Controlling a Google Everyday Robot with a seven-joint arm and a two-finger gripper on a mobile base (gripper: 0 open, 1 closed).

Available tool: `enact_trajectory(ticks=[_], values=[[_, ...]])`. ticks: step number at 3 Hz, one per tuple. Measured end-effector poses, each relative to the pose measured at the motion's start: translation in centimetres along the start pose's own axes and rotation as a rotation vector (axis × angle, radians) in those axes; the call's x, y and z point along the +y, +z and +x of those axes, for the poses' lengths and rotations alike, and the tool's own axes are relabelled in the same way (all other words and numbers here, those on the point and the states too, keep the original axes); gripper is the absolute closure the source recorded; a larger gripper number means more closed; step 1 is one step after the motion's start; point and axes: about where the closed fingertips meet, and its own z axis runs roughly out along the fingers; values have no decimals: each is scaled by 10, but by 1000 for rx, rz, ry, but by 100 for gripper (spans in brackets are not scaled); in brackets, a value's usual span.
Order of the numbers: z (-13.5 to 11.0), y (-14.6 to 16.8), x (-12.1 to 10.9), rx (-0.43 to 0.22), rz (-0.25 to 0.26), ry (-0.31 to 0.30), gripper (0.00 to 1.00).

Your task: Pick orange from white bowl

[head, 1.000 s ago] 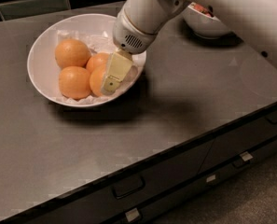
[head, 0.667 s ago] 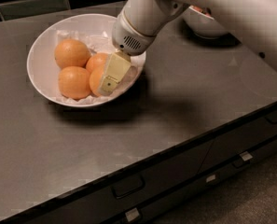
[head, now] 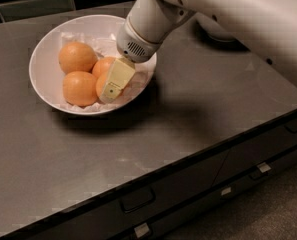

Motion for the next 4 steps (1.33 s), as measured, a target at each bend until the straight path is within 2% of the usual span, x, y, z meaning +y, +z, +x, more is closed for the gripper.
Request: enact_trajectory(ticks=[2,4], values=[[5,23,-5,39,43,70,20],[9,31,-3,75,105,113,21]])
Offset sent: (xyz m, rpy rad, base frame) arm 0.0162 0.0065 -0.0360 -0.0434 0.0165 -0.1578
